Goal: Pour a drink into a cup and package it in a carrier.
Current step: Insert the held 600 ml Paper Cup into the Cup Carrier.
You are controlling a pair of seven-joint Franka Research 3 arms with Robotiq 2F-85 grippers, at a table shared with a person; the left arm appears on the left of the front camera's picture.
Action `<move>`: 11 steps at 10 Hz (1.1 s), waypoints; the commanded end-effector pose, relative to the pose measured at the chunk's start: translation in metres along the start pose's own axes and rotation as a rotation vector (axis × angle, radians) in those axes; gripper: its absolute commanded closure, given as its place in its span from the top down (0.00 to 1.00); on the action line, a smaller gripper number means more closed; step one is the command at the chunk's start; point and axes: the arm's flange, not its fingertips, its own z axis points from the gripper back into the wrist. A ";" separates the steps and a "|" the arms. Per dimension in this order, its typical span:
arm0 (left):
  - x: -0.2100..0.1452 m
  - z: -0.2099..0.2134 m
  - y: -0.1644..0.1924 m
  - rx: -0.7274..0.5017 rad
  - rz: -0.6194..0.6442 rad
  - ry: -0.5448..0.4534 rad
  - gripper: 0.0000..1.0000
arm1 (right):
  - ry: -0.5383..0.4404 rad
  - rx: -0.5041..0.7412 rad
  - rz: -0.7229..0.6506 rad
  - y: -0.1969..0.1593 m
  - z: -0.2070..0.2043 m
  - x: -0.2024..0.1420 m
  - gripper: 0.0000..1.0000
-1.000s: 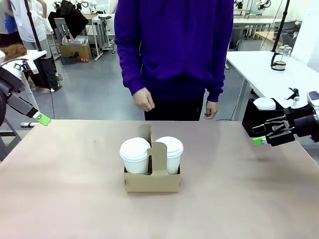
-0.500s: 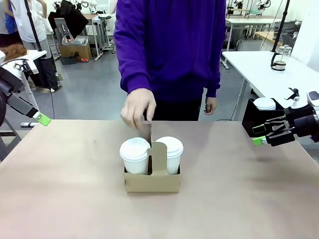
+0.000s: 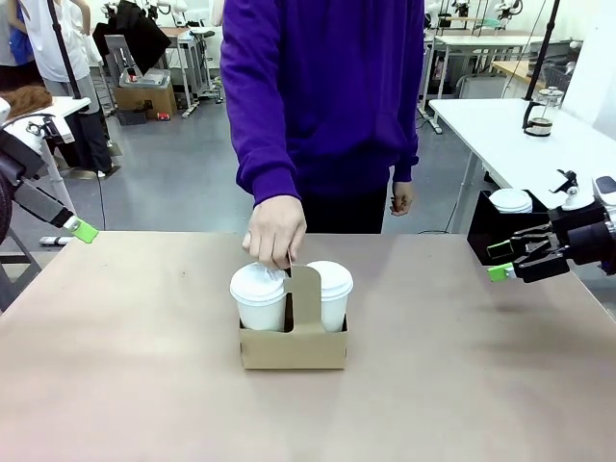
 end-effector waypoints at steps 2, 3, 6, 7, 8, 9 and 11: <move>0.000 0.001 -0.002 0.002 -0.003 -0.002 1.00 | 0.000 -0.002 0.012 0.000 0.002 0.000 1.00; 0.000 0.001 -0.002 0.002 -0.003 -0.002 1.00 | 0.000 -0.002 0.012 0.000 0.002 0.000 1.00; 0.000 0.001 -0.002 0.002 -0.003 -0.002 1.00 | 0.000 -0.002 0.012 0.000 0.002 0.000 1.00; 0.000 0.001 -0.002 0.002 -0.003 -0.002 1.00 | 0.000 -0.002 0.012 0.000 0.002 0.000 1.00; 0.000 0.001 -0.002 0.002 -0.003 -0.002 1.00 | 0.000 -0.002 0.012 0.000 0.002 0.000 1.00; 0.000 0.001 -0.002 0.002 -0.003 -0.002 1.00 | 0.000 -0.002 0.012 0.000 0.002 0.000 1.00; 0.000 0.001 -0.002 0.002 -0.003 -0.002 1.00 | 0.000 -0.002 0.012 0.000 0.002 0.000 1.00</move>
